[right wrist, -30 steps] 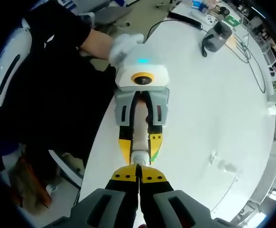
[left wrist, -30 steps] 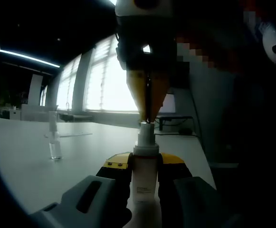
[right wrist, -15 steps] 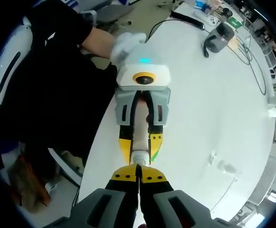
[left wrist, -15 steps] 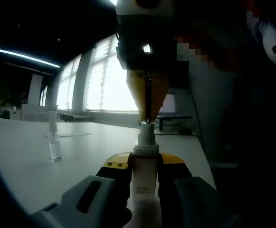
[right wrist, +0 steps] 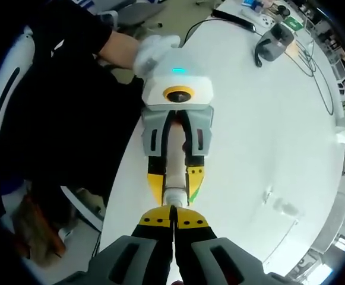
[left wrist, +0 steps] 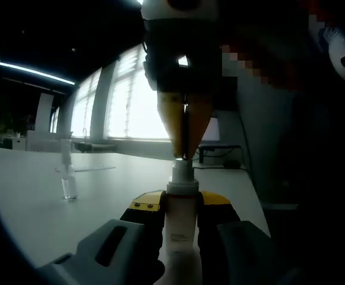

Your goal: Clamp pump bottle remove cover press pump head put on cover

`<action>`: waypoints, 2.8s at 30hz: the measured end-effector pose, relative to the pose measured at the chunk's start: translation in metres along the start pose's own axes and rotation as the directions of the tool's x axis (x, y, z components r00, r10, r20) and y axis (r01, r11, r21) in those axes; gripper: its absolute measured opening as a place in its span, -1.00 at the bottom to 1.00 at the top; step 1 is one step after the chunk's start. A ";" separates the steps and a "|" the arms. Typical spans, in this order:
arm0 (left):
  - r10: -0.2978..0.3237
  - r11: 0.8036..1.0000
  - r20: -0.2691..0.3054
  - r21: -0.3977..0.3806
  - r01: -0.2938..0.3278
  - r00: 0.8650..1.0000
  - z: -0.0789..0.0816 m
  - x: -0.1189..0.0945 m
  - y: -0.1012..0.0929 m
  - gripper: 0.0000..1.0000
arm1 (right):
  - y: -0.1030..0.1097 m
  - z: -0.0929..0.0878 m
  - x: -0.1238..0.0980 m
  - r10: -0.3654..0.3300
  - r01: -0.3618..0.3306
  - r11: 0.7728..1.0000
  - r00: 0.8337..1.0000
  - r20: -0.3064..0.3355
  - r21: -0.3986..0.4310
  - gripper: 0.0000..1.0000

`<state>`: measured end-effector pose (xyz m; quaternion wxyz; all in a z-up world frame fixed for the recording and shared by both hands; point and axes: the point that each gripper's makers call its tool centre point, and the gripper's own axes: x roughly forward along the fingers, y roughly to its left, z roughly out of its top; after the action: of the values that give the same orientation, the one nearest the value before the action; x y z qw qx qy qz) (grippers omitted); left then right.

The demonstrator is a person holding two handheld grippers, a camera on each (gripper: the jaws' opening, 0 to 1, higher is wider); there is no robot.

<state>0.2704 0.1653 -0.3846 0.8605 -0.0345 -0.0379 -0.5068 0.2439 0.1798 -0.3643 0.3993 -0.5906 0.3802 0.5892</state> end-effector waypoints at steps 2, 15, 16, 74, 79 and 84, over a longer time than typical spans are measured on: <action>0.000 1.000 0.000 -0.001 0.000 1.000 0.000 0.000 0.000 -0.76 | 0.000 0.000 0.000 0.002 -0.002 1.000 1.000 -0.006 -0.005 -1.00; -0.001 1.000 0.000 -0.002 0.001 1.000 0.000 0.000 0.000 -0.76 | 0.001 0.000 -0.007 0.001 -0.001 1.000 0.999 0.033 0.006 -1.00; -0.001 1.000 0.000 -0.002 0.001 1.000 0.000 0.000 0.000 -0.76 | 0.001 0.000 -0.007 0.001 -0.001 1.000 0.999 0.033 0.004 -1.00; 0.000 1.000 0.000 -0.002 0.000 1.000 0.000 0.000 -0.001 -0.76 | 0.001 0.000 -0.006 0.002 -0.002 1.000 1.000 0.030 -0.006 -1.00; 0.000 1.000 0.000 0.000 0.000 1.000 0.000 0.000 -0.001 -0.76 | 0.001 0.000 -0.006 0.005 -0.005 1.000 1.000 0.029 -0.001 -1.00; 0.001 1.000 0.000 0.001 -0.001 1.000 0.000 0.000 -0.001 -0.76 | -0.001 0.000 -0.003 0.015 -0.017 0.999 0.999 0.051 0.032 -1.00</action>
<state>0.2697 0.1651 -0.3843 0.8608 -0.0343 -0.0381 -0.5064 0.2446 0.1796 -0.3616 0.4135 -0.5658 0.3842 0.6010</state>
